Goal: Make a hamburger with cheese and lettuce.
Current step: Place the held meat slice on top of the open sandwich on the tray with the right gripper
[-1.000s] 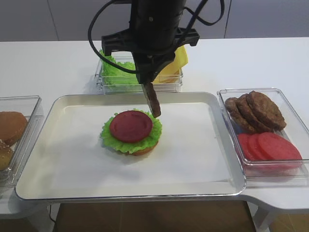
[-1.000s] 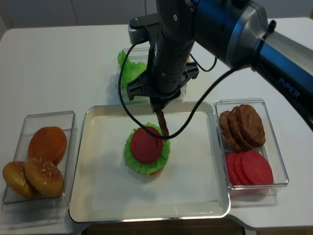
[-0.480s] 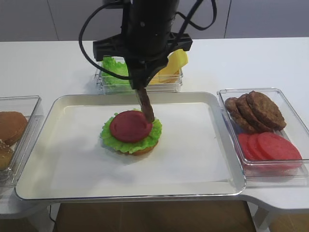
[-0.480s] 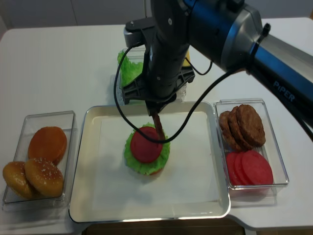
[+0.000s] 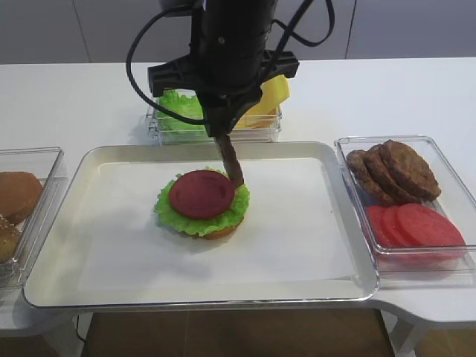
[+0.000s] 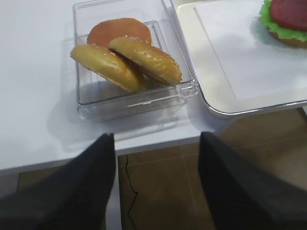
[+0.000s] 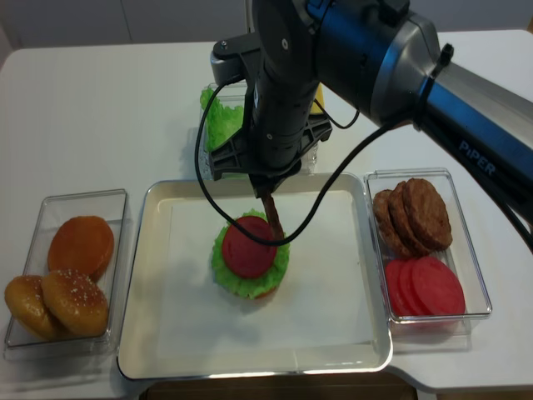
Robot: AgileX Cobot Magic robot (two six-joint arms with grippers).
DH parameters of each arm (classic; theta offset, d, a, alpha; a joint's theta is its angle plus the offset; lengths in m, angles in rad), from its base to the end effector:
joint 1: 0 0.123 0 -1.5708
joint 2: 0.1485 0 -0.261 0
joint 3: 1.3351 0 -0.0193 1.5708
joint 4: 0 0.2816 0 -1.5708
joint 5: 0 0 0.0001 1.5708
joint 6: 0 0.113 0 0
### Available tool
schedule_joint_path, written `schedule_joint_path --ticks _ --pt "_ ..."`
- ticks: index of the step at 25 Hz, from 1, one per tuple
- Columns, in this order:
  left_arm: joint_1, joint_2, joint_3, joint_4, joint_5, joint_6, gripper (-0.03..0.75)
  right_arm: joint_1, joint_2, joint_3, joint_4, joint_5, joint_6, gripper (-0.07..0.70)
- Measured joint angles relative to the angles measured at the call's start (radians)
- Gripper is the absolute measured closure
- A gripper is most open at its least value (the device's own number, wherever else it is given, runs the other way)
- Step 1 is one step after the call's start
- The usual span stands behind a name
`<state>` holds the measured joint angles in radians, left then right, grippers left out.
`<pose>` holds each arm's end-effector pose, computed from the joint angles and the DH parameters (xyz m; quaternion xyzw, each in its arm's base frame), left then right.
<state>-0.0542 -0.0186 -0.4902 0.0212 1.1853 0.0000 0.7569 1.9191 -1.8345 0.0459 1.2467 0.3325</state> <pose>0.0573 -0.0009 0.2680 0.0228 0.8816 -0.0022 0.4714 0.3180 0.3072 0.2655 -0.2042 0.9651 0.1036 0.1273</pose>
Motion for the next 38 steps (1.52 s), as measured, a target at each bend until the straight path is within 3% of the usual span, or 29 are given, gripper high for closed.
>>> schedule_joint_path --ticks 20,38 --pt "0.000 0.000 0.000 0.000 0.000 0.000 0.302 0.001 0.000 0.000 -0.063 0.000 0.008 0.493" --pt "0.000 0.000 0.000 0.000 0.000 0.000 0.302 0.064 0.021 0.000 -0.134 0.000 0.016 0.493"
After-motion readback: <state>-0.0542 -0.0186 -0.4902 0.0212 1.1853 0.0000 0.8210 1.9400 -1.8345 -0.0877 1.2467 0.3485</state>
